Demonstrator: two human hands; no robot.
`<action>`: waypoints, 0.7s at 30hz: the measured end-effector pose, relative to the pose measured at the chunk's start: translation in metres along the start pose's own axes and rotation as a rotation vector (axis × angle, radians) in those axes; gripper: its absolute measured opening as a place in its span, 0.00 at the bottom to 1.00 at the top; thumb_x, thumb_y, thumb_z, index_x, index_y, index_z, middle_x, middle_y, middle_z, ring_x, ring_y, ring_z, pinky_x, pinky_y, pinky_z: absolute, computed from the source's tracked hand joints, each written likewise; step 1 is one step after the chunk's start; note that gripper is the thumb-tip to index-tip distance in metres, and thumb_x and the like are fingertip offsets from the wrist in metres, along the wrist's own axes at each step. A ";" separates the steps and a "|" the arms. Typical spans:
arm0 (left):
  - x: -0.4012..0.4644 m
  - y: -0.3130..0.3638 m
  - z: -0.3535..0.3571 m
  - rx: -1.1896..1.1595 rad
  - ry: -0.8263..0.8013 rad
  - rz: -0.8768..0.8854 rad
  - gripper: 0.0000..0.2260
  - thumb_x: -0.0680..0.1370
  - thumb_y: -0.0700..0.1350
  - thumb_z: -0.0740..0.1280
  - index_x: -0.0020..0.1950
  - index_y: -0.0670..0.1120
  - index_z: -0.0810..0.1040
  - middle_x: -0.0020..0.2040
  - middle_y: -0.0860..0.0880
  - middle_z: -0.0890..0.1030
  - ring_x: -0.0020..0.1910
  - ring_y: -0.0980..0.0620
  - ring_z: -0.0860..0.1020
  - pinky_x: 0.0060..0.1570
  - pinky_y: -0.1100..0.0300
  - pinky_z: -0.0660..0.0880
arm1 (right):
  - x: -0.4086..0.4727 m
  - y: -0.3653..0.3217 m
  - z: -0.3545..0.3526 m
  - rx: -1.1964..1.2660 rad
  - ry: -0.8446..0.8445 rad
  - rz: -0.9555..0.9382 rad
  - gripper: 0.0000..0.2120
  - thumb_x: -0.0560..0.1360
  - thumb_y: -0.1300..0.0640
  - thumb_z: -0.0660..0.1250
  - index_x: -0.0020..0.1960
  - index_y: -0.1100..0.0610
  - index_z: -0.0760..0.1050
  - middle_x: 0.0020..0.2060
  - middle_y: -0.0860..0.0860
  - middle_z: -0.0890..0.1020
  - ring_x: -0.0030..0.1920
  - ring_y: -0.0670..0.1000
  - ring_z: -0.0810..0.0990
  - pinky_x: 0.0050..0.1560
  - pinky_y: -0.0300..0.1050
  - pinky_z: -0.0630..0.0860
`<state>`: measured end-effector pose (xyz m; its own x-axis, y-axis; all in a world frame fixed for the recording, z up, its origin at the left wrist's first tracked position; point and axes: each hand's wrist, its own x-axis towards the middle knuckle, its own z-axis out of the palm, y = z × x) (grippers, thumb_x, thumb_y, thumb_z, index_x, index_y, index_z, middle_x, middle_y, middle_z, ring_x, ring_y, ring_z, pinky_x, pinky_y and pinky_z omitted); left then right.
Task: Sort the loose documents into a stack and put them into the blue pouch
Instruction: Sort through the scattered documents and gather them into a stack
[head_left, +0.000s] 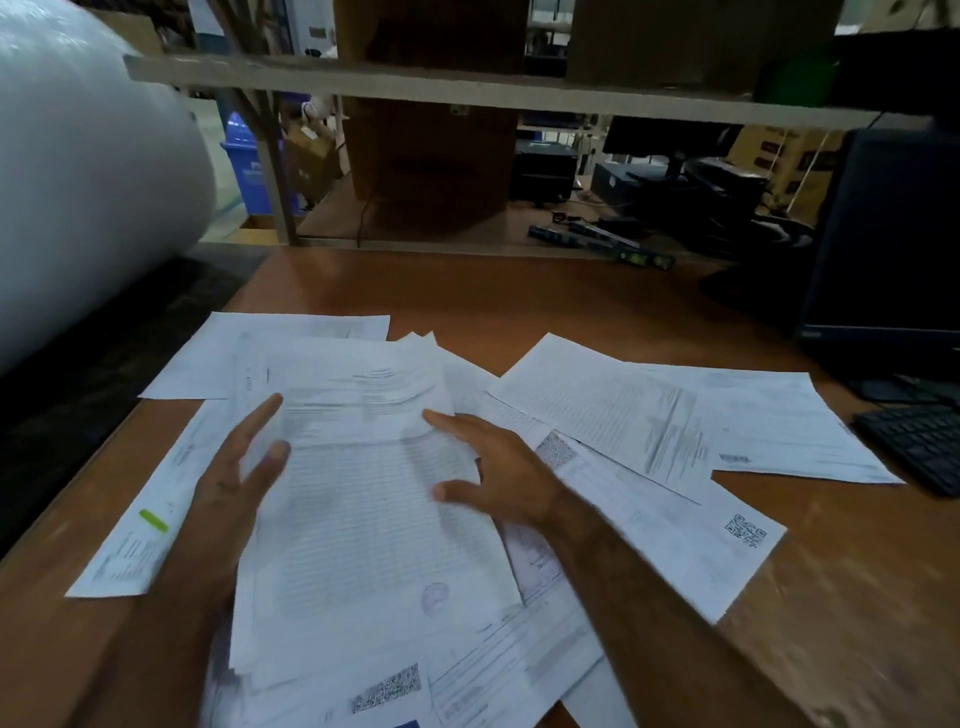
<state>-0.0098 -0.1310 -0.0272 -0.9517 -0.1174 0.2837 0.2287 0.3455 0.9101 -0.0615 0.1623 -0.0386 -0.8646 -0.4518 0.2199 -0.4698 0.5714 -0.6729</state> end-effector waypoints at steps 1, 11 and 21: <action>0.001 -0.006 0.002 0.031 -0.003 0.024 0.23 0.83 0.48 0.68 0.77 0.58 0.68 0.71 0.70 0.66 0.63 0.81 0.64 0.71 0.59 0.58 | 0.002 -0.002 0.003 -0.058 0.010 -0.001 0.39 0.73 0.48 0.78 0.79 0.48 0.65 0.75 0.47 0.71 0.73 0.44 0.68 0.70 0.32 0.62; 0.008 -0.034 0.002 -0.259 -0.076 -0.105 0.17 0.80 0.31 0.63 0.63 0.46 0.83 0.67 0.51 0.81 0.69 0.51 0.76 0.73 0.44 0.67 | -0.030 0.055 -0.049 -0.561 0.049 0.616 0.34 0.81 0.31 0.48 0.82 0.45 0.52 0.82 0.49 0.56 0.81 0.57 0.56 0.76 0.67 0.53; 0.005 -0.029 0.006 -0.267 -0.026 -0.108 0.17 0.79 0.30 0.63 0.60 0.46 0.84 0.65 0.51 0.82 0.69 0.52 0.76 0.71 0.47 0.68 | -0.077 0.061 -0.071 -0.481 0.423 0.433 0.27 0.77 0.29 0.56 0.40 0.51 0.77 0.38 0.45 0.81 0.42 0.50 0.79 0.50 0.53 0.78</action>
<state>-0.0230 -0.1359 -0.0541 -0.9777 -0.1149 0.1759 0.1681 0.0743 0.9830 -0.0359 0.2808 -0.0470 -0.9379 0.1249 0.3235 -0.0164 0.9158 -0.4013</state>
